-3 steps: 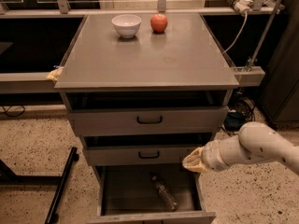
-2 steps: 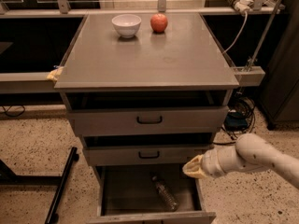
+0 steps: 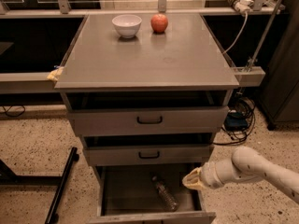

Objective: Pick water bottle from bottom drawer and place on counter

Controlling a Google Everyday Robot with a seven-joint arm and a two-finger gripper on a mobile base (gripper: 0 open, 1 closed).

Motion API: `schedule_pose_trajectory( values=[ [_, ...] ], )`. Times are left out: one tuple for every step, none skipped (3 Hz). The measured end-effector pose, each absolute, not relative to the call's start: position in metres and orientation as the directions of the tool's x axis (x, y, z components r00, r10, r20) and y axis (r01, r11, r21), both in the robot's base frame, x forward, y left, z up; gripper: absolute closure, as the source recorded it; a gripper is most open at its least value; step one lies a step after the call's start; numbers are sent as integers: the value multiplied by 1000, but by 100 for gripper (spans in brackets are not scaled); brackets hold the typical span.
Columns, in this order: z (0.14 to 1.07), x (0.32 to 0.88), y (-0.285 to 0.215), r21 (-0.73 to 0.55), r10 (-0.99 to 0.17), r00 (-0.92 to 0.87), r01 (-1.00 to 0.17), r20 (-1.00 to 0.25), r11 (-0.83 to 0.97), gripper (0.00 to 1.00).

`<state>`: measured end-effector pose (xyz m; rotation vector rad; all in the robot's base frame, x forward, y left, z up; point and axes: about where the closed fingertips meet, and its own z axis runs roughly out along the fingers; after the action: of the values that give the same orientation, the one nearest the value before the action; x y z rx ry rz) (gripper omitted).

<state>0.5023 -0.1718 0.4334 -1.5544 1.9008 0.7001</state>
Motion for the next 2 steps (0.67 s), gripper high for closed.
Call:
schedule_pose_trajectory(
  values=[
    [366, 509, -183, 1, -668, -136, -980, -732, 199, 100],
    [309, 522, -165, 0, -613, -141, -975, -777, 223, 100]
  ],
)
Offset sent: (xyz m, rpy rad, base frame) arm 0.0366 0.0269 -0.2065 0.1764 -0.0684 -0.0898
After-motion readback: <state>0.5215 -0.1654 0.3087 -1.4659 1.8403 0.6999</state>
